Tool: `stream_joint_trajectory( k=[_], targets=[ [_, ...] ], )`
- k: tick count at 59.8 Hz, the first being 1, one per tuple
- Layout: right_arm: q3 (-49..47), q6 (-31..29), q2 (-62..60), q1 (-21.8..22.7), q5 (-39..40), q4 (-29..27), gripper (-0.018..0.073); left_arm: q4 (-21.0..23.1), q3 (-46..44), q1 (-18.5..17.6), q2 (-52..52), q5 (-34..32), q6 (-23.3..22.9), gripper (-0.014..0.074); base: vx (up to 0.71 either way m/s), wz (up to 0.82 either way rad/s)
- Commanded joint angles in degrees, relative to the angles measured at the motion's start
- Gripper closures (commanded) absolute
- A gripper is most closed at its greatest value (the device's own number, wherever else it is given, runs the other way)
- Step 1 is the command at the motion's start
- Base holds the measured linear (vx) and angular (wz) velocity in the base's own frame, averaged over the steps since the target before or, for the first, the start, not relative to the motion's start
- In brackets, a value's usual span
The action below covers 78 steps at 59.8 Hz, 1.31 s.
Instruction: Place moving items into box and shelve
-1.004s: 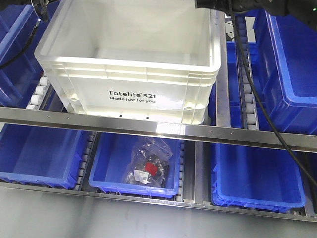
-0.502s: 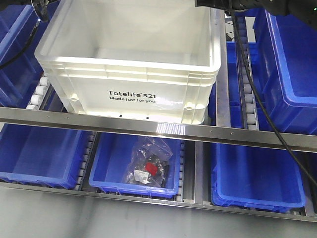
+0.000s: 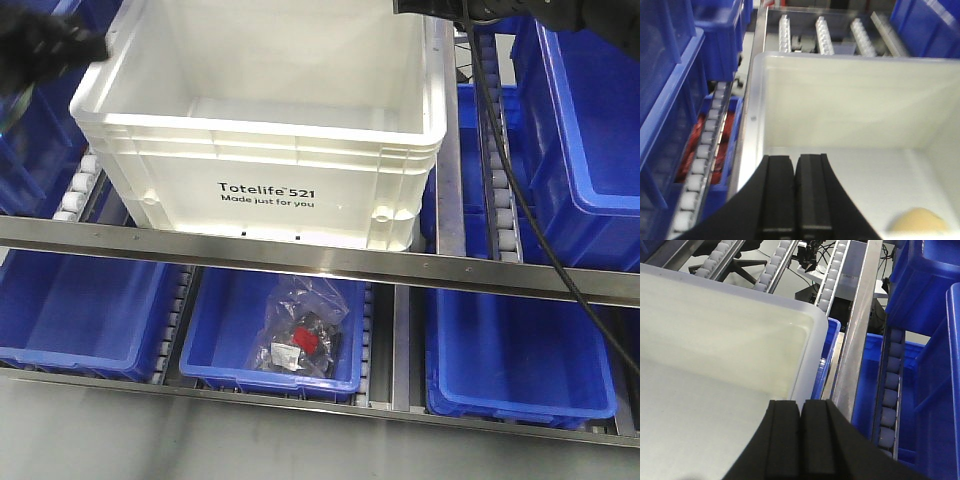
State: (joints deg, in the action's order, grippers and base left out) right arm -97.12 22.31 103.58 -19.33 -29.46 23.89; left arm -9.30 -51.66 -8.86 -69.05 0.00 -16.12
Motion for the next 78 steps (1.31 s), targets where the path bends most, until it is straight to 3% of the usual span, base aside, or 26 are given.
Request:
stream_joint_trajectory(
  k=[1, 7, 13, 23, 29, 43, 46, 55, 78],
  targets=[
    [-2.04, -0.26, -3.32, 0.06, 3.56, 1.66, 0.0568, 0.65, 6.72, -0.30, 10.12, -10.49, -4.37, 0.0603, 0.00, 0.00],
    [-2.04, -0.26, -3.32, 0.06, 3.56, 1.66, 0.0568, 0.53, 16.31, -0.30, 21.44, -14.42, -8.57, 0.0603, 0.00, 0.00],
    [-2.04, -0.26, -3.32, 0.06, 3.56, 1.66, 0.0568, 0.53, 23.83, -0.30, 32.85, -15.71, -8.69, 0.0603, 0.00, 0.00],
    [-2.04, -0.26, -3.32, 0.06, 3.56, 1.66, 0.0568, 0.12, 33.56, -0.30, 48.98, -15.16, -3.11, 0.0603, 0.00, 0.00],
    [-2.04, -0.26, -3.32, 0.06, 3.56, 1.66, 0.0568, 0.02, 39.72, -0.30, 52.28, -14.56, 0.08, 0.0603, 0.00, 0.00],
    [-2.04, -0.26, -3.32, 0.06, 3.56, 1.66, 0.0568, 0.02, 53.01, -0.30, 54.58, -14.28, 0.08, 0.0603, 0.00, 0.00],
    [-2.04, -0.26, -3.32, 0.06, 3.47, 1.66, 0.0568, 0.02, 52.35, -0.14, 57.28, -7.77, 0.08, 0.0603, 0.00, 0.00],
    [-2.04, -0.26, -3.32, 0.06, 3.15, 1.66, 0.0568, 0.03, 52.26, 3.16, 66.95, 0.00, 0.77, 0.0603, 0.00, 0.00],
    [-2.04, -0.26, -3.32, 0.06, 3.10, 1.66, 0.0568, -0.16, 52.33, 4.31, 70.56, 3.32, 2.23, 0.0603, 0.00, 0.00]
  ],
)
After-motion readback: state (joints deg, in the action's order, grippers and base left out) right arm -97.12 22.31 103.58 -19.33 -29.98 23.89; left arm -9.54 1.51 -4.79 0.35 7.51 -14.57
